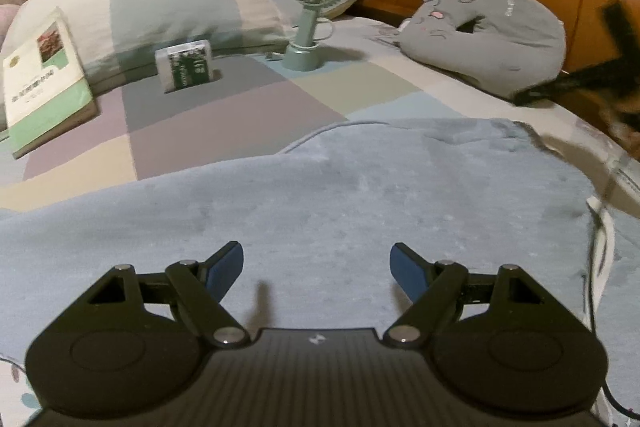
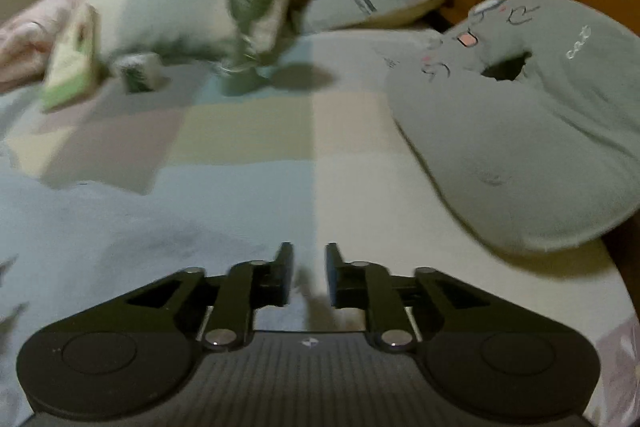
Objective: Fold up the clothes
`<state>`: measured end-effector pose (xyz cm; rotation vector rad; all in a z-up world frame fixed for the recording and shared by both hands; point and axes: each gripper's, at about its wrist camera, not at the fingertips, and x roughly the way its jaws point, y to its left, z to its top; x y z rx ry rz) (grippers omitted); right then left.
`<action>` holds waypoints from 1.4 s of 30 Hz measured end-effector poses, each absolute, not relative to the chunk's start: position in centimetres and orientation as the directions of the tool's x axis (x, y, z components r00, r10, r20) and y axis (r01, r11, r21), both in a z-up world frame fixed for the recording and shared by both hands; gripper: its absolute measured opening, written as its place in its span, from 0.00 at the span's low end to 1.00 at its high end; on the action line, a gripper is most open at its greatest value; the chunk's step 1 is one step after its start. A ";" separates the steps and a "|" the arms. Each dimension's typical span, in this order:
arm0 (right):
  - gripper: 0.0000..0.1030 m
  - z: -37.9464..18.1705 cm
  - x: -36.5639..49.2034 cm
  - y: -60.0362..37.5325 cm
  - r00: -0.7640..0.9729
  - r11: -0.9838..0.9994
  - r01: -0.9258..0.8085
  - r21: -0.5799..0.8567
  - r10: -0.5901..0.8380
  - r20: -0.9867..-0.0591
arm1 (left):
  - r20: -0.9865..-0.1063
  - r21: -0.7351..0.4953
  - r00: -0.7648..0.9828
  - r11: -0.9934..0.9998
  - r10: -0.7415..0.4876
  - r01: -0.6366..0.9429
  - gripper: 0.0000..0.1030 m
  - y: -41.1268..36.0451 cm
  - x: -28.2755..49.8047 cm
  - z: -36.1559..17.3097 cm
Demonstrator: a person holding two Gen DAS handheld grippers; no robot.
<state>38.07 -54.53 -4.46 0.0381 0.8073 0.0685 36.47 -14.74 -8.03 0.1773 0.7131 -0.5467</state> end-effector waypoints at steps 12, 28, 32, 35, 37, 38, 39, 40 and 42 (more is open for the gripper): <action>0.41 -5.2 27.3 -50.8 0.659 0.996 0.006 0.086 0.060 -0.749 | -0.648 -0.052 0.626 0.846 -0.433 0.531 0.80 -13.7 36.5 -7.3; 0.18 -9.2 27.6 -53.3 0.696 0.959 -0.028 0.282 0.221 -0.683 | -0.652 -0.052 0.620 0.841 -0.437 0.539 0.80 -14.0 36.6 -7.6; 0.12 -8.3 27.9 -51.8 0.701 0.996 0.009 0.092 0.060 -0.711 | -0.655 -0.057 0.616 0.841 -0.438 0.537 0.80 -14.0 36.7 -7.8; 0.13 -8.1 28.6 -52.7 0.689 0.993 0.046 0.109 0.048 -0.724 | -0.660 -0.054 0.609 0.836 -0.440 0.546 0.80 -14.2 36.6 -7.9; 0.13 -8.6 29.0 -53.7 0.678 0.983 0.068 0.170 0.079 -0.731 | -0.664 -0.056 0.601 0.832 -0.444 0.552 0.80 -14.3 36.6 -8.0; 0.13 -8.7 29.0 -53.7 0.675 0.982 0.076 0.173 0.077 -0.733 | -0.667 -0.056 0.598 0.831 -0.443 0.553 0.80 -14.4 36.6 -8.2; 0.15 -8.5 28.7 -53.7 0.680 0.981 0.085 0.174 0.071 -0.730 | -0.672 -0.055 0.597 0.833 -0.439 0.551 0.81 -14.4 36.7 -8.3; 0.17 -8.1 28.3 -53.6 0.690 0.979 0.100 0.179 0.061 -0.721 | -0.677 -0.051 0.597 0.837 -0.430 0.545 0.80 -14.4 36.8 -8.4; 0.32 -6.8 27.1 -53.3 0.716 0.975 0.134 0.176 0.028 -0.698 | -0.685 -0.045 0.599 0.844 -0.416 0.535 0.80 -14.3 37.0 -8.6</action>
